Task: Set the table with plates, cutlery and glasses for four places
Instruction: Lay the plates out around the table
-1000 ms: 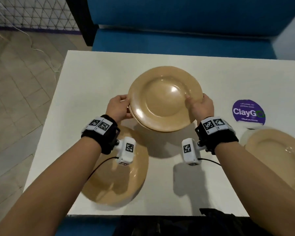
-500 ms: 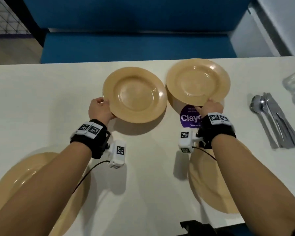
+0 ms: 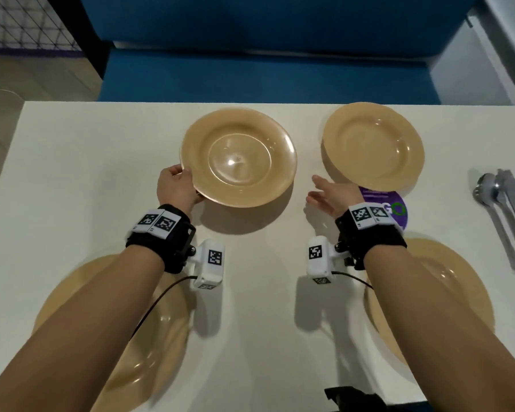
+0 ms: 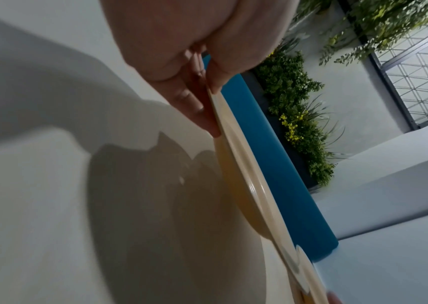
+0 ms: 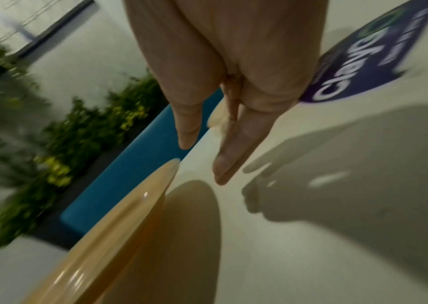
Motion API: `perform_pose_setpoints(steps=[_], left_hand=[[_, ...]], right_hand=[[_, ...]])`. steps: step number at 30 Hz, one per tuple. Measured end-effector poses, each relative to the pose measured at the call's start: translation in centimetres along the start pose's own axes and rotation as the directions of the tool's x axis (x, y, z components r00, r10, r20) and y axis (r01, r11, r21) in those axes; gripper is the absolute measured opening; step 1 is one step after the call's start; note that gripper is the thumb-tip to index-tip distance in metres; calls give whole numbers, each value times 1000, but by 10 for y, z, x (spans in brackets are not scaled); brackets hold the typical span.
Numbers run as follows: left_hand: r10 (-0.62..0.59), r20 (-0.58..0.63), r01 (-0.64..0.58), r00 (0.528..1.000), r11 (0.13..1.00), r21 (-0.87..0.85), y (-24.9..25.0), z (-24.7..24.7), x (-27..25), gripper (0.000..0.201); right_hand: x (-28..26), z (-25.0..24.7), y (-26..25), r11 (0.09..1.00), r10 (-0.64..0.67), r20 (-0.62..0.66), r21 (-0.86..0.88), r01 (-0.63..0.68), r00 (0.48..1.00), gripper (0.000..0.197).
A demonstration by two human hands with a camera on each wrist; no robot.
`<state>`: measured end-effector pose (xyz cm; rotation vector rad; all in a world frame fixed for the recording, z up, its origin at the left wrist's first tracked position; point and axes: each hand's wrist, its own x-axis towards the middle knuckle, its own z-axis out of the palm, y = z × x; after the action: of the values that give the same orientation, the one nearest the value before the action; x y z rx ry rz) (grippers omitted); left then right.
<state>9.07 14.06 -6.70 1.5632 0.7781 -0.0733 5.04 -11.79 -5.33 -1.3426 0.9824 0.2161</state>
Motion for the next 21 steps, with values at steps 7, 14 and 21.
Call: perform_pose_setpoints(steps=[7, 14, 21], left_hand=[[1, -3, -1, 1000, 999, 41, 12, -88, 55, 31], [69, 42, -76, 997, 970, 229, 21, -163, 118, 45], [108, 10, -105, 994, 943, 317, 27, -183, 147, 51]], right_hand=[[-24, 131, 10, 927, -182, 144, -306, 218, 973, 63], [-32, 216, 23, 836, -250, 210, -447, 320, 945, 67], [-38, 248, 27, 790, -332, 189, -480, 382, 924, 69]])
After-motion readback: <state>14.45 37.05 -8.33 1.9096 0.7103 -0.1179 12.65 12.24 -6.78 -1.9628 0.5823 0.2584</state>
